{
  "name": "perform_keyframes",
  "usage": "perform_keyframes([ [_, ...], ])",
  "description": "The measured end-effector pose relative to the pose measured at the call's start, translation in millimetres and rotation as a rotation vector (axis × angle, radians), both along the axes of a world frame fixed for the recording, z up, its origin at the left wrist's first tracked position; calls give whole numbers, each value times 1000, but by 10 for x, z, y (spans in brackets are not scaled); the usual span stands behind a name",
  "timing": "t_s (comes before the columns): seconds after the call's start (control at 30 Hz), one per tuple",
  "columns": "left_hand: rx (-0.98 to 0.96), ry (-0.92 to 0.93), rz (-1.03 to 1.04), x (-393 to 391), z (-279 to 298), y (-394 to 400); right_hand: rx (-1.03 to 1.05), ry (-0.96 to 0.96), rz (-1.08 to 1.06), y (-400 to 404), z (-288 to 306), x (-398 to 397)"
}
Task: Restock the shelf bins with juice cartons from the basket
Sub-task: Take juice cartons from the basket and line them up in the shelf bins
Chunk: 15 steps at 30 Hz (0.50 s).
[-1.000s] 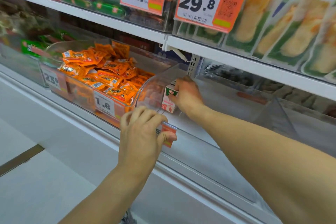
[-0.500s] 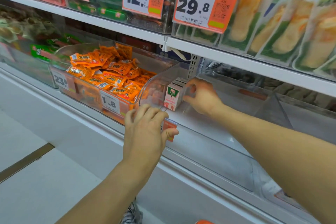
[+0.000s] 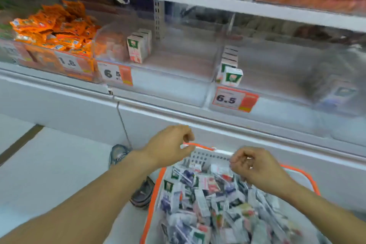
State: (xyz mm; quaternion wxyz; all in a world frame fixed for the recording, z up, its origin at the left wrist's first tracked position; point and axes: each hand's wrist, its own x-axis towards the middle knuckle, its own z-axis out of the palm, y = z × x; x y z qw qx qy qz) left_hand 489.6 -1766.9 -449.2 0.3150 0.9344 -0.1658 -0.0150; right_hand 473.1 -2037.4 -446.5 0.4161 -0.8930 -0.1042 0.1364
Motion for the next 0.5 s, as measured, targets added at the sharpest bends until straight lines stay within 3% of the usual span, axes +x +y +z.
perform_keyframes([
  [0.2,56,363,-36,-578,-1031,-422,-123,175,36,-605,-931,-257],
  [0.3,282,381,-59,-734,-1229,-416,-284,247,152,-617,-1128,-286],
  [0.43,228,302,-6,-706,-1230,-377,-453,259,279,-570,-1304,-280],
  [0.5,307,296,-12,-636,-1200,-323,-541,252,333,-550,-1355,-297],
])
